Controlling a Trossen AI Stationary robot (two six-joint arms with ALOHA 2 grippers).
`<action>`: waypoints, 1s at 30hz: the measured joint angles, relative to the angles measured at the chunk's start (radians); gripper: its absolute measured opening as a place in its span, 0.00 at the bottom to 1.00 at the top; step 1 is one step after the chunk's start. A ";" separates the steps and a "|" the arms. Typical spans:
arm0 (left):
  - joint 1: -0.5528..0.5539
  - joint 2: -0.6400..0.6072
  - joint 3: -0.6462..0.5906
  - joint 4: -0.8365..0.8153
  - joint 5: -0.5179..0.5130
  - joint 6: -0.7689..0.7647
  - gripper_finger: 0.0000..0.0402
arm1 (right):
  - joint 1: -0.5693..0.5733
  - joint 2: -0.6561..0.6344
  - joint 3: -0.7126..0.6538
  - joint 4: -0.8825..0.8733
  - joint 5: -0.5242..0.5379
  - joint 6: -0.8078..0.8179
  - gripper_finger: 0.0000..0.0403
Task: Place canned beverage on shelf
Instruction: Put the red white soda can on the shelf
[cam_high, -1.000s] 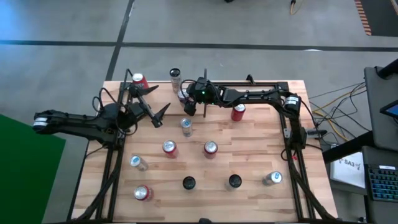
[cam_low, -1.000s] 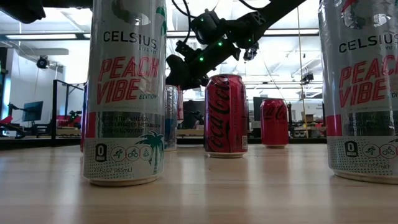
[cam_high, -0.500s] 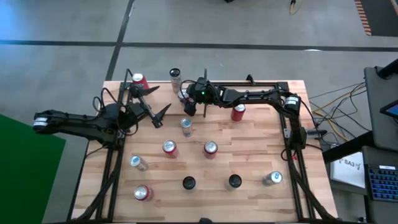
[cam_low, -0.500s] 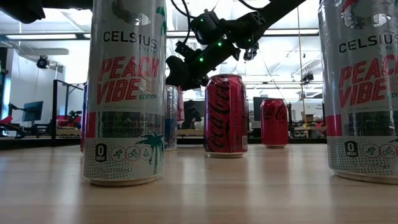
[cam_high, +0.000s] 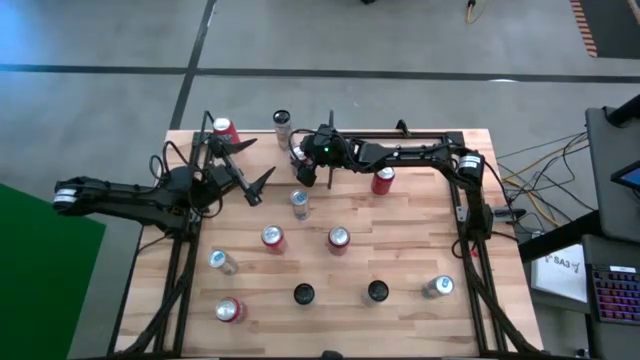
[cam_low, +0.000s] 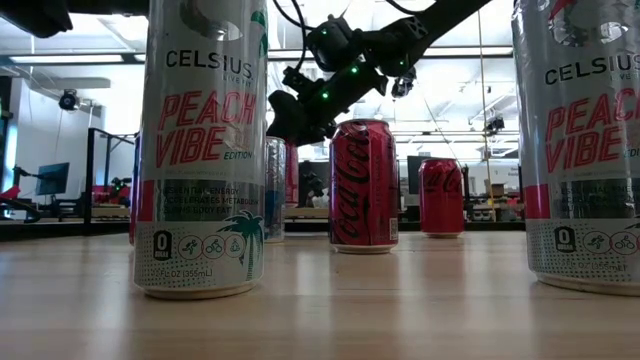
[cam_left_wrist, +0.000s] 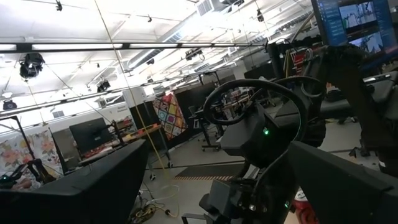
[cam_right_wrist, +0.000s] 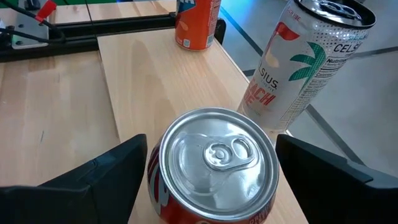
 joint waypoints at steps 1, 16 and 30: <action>0.000 0.000 0.000 0.000 0.000 0.000 0.93 | 0.000 0.000 0.000 0.000 0.000 0.000 0.86; 0.000 0.000 0.000 -0.105 0.000 -0.077 0.93 | 0.000 -0.133 -0.004 -0.030 0.000 0.015 0.85; 0.000 0.074 0.000 -0.197 0.000 -0.247 0.72 | 0.043 -0.349 -0.003 -0.290 0.000 0.010 0.74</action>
